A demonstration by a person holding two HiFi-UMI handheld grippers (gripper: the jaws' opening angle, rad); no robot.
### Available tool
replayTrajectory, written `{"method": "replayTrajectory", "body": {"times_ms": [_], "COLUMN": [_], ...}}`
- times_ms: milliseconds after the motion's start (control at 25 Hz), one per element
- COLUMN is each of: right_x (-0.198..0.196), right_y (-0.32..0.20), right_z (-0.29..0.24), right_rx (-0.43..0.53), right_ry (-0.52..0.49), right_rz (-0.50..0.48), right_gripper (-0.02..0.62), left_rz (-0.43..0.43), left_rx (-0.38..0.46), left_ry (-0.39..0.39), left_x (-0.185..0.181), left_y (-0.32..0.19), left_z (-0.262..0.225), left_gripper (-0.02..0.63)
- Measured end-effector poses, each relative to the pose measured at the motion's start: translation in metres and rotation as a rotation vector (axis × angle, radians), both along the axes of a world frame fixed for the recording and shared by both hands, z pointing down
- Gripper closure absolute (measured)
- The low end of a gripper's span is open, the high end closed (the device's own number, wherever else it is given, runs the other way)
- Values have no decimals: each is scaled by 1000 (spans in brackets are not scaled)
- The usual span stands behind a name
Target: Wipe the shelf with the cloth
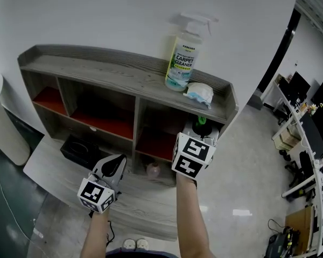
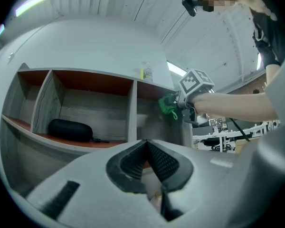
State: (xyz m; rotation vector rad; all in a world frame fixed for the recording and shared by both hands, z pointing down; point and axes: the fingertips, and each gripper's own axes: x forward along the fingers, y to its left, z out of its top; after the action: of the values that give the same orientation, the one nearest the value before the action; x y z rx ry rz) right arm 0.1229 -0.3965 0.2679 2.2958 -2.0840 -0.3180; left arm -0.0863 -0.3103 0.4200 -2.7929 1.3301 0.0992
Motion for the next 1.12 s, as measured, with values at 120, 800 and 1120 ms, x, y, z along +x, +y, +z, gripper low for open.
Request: {"method": "replayTrajectory", "body": {"times_ms": [120, 800, 1120], "right_x": [-12, 6, 12], "right_y": [8, 16, 17], "right_z": [-2, 44, 96], "right_rx": [-24, -275, -389], "right_ry": [209, 1061, 995], "right_rz": [8, 232, 175], "right_gripper": [492, 492, 492], "left_rz": [9, 73, 66], "left_rx": [-3, -11, -23], "left_ry": [8, 23, 19], "left_x": [3, 27, 24], "left_y": [0, 4, 5], "left_z": [1, 7, 12], "left_gripper": [607, 607, 607]}}
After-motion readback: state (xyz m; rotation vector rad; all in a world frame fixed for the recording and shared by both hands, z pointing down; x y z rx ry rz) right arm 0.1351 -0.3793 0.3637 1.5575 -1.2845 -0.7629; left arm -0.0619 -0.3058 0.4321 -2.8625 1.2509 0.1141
